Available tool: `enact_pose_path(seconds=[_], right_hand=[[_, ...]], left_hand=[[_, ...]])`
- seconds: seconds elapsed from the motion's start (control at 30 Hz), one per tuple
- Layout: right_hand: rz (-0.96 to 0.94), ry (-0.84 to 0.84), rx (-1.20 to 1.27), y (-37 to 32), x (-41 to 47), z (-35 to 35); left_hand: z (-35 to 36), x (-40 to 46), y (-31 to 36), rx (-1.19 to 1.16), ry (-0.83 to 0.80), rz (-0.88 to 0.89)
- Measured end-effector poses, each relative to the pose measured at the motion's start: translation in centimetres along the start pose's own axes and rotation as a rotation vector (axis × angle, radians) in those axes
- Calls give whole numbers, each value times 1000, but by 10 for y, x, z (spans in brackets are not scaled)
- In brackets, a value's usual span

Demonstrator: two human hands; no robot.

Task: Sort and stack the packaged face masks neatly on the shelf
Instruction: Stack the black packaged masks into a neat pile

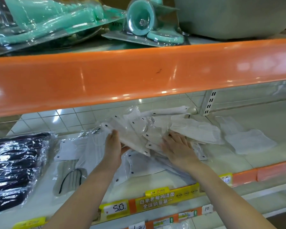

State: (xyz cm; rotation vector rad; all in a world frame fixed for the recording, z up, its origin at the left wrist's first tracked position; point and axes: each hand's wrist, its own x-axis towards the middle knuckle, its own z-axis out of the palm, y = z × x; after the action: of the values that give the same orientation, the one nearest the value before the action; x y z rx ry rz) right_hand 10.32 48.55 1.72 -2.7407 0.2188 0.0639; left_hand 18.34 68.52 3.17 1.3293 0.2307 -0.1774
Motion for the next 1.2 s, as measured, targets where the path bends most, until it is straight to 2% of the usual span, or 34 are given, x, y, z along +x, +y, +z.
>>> enact_pose_path(seconds=[0.07, 0.17, 0.3, 0.37, 0.43, 0.47, 0.53, 0.6, 0.7, 0.77, 0.83, 0.93, 1.03, 1.1, 1.2], right_hand=[[37, 18, -91, 2, 4, 1], [110, 60, -60, -6, 9, -3], [-1, 114, -6, -23, 13, -7], [-76, 113, 15, -32, 16, -6], [-93, 101, 10, -40, 20, 0], [-92, 82, -11, -43, 22, 5], [-79, 50, -109, -47, 27, 17], [-64, 79, -229, -47, 31, 29], [-79, 190, -261, -44, 36, 35], [-57, 250, -208, -44, 36, 27], [2, 322, -81, -42, 35, 15], [29, 388, 99, -40, 27, 2], [-101, 473, 142, -49, 15, -2], [-170, 439, 185, -60, 8, 3], [-336, 441, 225, -78, -2, 16]], left_hand=[[-15, 8, -1, 68, 82, 35], [-35, 16, -1, 164, 140, 89], [-47, 17, 7, 265, 284, 155], [-48, 11, 9, 452, 390, 232], [-49, 8, 5, 701, 450, 413], [-49, 6, 2, 774, 412, 496], [-43, 2, -3, 793, 235, 544], [-35, -2, -10, 772, 47, 491], [-25, -4, -26, 775, -172, 388], [-17, -5, -36, 777, -234, 314], [-11, -7, -41, 797, -228, 302], [-2, -16, -35, 687, -331, 255], [8, -28, -21, 328, -419, 101], [11, -31, -12, 98, -424, 21], [5, -34, 2, -87, -395, 26]])
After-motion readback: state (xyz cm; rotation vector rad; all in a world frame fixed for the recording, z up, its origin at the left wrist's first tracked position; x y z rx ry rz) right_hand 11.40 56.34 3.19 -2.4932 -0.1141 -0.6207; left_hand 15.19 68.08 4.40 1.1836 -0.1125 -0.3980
